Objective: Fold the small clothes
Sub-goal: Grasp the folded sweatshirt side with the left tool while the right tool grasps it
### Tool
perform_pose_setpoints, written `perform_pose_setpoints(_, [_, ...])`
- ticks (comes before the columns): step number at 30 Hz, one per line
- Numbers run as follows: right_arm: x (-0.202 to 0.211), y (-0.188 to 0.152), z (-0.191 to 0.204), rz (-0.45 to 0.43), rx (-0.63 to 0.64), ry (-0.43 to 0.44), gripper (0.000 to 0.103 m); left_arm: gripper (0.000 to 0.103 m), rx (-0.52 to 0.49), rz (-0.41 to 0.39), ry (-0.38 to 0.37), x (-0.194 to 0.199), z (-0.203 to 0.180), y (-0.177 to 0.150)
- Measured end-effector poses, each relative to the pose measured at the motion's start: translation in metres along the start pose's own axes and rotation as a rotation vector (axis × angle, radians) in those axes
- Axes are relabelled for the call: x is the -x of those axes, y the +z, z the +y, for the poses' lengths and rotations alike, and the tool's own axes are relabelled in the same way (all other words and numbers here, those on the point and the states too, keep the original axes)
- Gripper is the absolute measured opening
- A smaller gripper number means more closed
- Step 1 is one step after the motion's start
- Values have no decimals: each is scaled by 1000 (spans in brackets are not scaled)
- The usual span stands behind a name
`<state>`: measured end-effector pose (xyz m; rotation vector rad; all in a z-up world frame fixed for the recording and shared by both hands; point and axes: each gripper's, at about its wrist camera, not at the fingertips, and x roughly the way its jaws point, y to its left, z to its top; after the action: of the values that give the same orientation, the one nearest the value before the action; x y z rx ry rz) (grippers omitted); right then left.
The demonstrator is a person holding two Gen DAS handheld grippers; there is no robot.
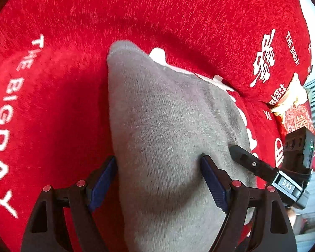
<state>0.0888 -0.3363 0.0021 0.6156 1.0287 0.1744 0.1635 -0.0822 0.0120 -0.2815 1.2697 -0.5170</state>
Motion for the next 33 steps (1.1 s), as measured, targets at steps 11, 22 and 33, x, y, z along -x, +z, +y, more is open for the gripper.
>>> perform_pose_setpoints(11, [-15, 10, 8, -8, 63, -36, 78, 91, -52, -10, 45, -20, -11, 7])
perform_pose_setpoints(22, [-4, 6, 44, -28, 148, -181, 45, 54, -188, -82, 99, -1, -34, -1])
perform_pose_setpoints(33, [8, -1, 77, -45, 184, -253, 43, 52, -199, -94, 121, 17, -34, -10])
